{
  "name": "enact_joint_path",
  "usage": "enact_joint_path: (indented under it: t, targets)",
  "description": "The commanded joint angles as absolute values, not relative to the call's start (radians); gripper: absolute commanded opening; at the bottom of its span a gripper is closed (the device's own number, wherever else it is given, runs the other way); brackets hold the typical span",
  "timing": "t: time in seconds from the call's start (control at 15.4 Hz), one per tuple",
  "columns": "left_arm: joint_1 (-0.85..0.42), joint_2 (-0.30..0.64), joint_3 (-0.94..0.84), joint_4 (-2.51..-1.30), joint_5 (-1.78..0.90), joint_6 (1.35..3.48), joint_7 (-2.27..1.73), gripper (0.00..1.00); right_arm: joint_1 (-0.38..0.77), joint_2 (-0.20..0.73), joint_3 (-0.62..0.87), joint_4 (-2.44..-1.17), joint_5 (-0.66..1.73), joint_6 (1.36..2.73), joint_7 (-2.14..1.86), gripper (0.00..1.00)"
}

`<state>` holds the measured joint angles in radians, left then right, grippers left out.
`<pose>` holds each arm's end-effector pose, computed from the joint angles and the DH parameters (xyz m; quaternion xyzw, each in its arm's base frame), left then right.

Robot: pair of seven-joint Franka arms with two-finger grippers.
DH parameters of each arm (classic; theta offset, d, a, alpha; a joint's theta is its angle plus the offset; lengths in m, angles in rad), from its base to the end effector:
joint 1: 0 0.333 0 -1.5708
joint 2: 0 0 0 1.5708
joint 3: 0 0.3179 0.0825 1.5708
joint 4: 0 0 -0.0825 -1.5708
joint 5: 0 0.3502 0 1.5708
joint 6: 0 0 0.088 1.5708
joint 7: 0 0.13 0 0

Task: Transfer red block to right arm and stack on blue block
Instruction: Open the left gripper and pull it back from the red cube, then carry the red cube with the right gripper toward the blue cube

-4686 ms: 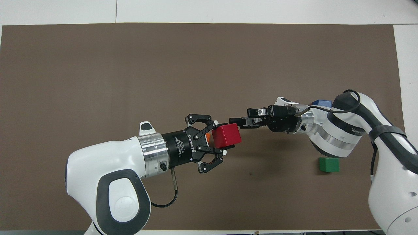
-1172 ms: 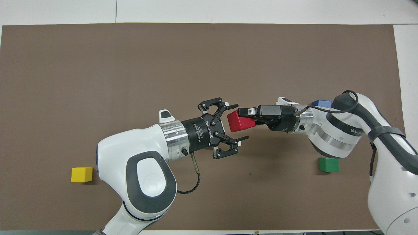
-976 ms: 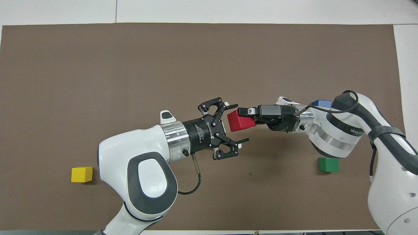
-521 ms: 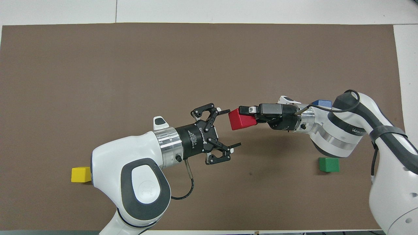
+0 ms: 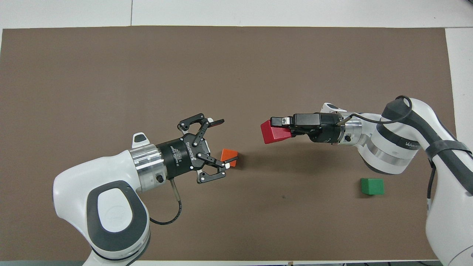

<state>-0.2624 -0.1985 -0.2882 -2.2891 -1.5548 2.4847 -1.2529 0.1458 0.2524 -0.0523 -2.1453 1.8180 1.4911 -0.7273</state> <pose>0.4185 -0.2746 0.4759 0.5107 0.6779 -0.3038 0.4328 0.5190 0.1832 0.3825 -0.6266 0.0426 0.0267 0.7777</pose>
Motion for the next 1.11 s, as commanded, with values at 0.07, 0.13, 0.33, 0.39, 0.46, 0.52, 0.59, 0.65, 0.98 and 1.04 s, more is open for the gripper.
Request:
enact_joint_path:
  t: [0.07,0.13,0.33,0.39,0.46,0.52,0.59,0.65,0.98,1.04]
  targets:
    - [-0.128,-0.236,-0.291,-2.310,-1.357,2.396,-1.246,1.00,0.109,0.158,-0.051,-2.082,1.671,1.600,-0.534,0.00]
    - [-0.103,-0.233,-0.291,-2.307,-1.312,2.393,-1.244,1.00,0.106,0.137,-0.051,-2.066,1.617,1.630,-0.493,0.00]
    - [0.018,-0.194,-0.291,-2.240,-1.078,2.314,-1.241,1.00,0.046,0.075,-0.051,-2.007,1.409,1.657,-0.343,0.00]
    - [0.052,-0.158,-0.293,-2.180,-0.907,2.249,-1.238,1.00,0.026,0.066,-0.051,-1.981,1.329,1.658,-0.298,0.00]
    - [0.064,-0.141,-0.293,-2.133,-0.770,2.197,-1.226,1.00,0.012,0.064,-0.052,-1.948,1.246,1.658,-0.266,0.00]
    - [0.086,-0.120,-0.291,-2.094,-0.679,2.163,-1.215,1.00,0.000,0.064,-0.052,-1.915,1.154,1.658,-0.230,0.00]
    - [0.127,-0.109,-0.291,-2.067,-0.637,2.140,-1.215,1.00,-0.009,0.066,-0.052,-1.876,1.058,1.658,-0.186,0.00]
    - [0.168,-0.100,-0.291,-2.045,-0.626,2.116,-1.213,1.00,-0.011,0.069,-0.052,-1.827,0.945,1.660,-0.137,0.00]
    - [0.278,-0.037,-0.291,-1.921,-0.427,1.988,-1.028,1.00,0.006,0.069,-0.048,-1.727,0.433,1.667,-0.028,0.00]
    - [0.299,-0.016,-0.291,-1.887,-0.367,1.955,-0.984,1.00,0.006,0.071,-0.046,-1.729,0.349,1.692,-0.023,0.00]
